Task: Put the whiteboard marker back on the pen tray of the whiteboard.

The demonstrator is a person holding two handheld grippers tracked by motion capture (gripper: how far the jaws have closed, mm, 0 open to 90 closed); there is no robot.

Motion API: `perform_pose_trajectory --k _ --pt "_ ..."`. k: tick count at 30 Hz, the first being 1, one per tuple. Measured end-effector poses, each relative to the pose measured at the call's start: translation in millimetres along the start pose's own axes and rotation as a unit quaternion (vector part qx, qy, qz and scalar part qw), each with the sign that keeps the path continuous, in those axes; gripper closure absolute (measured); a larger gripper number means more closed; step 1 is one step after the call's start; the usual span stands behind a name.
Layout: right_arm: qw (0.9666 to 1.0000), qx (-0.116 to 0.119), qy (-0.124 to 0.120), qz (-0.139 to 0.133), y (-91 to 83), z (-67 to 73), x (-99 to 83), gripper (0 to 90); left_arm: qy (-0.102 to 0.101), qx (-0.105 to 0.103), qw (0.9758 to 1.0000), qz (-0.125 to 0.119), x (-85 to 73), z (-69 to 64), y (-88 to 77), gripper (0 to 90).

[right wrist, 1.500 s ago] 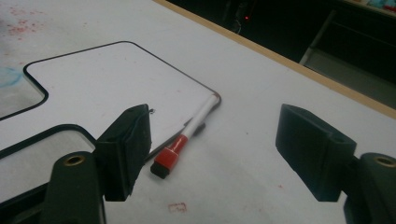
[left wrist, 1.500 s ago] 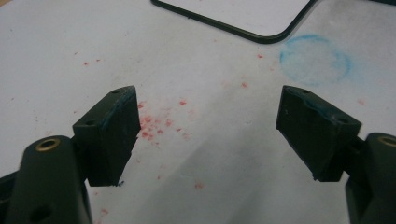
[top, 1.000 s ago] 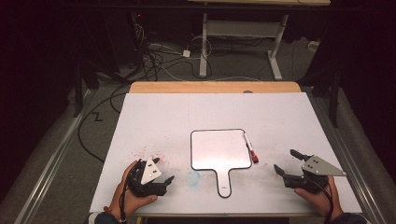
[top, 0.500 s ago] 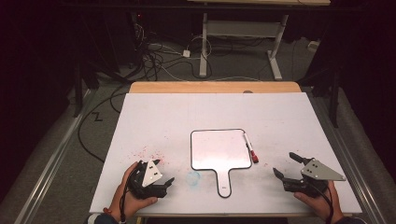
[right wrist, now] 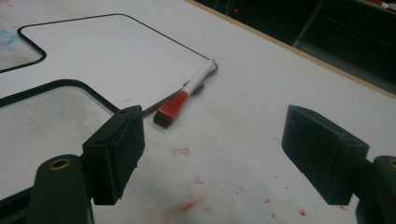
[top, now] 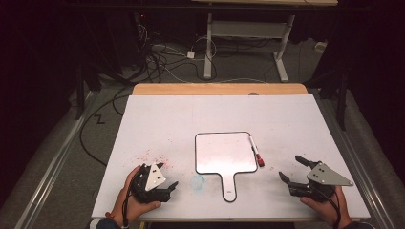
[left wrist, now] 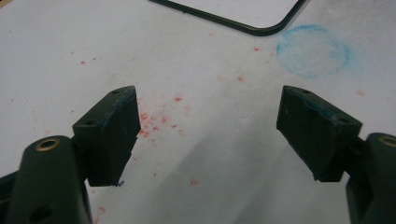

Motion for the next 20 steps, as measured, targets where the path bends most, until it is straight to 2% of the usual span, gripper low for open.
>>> perform_pose_trajectory --k 11,13,16,20 --pt "1.0000 -0.002 0.001 -0.003 -0.7 -0.5 0.5 21.9 0.001 -0.003 1.0000 0.002 0.0 0.1 1.6 20.6" --pt "1.0000 0.000 0.002 -0.004 -0.7 -0.7 0.4 21.9 -0.003 -0.009 0.9999 0.005 -0.2 -0.7 2.2 20.6" --pt "1.0000 0.000 0.002 -0.003 -0.5 -0.8 0.1 21.8 0.002 -0.008 1.0000 0.002 0.8 -0.1 2.7 20.3" --pt "1.0000 0.000 0.001 -0.003 -1.1 -1.3 -0.7 21.8 -0.003 -0.011 0.9999 0.003 1.8 0.2 4.1 20.3"
Point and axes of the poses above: each handheld gripper's, and its own axes: y roughly forward along the jaws, x roughly out of its top, z roughly to its left, the point moved 3 cm from there along y, roughly forward along the jaws, and after that the axes turned 5 degrees about x, right-handed, at the moved point
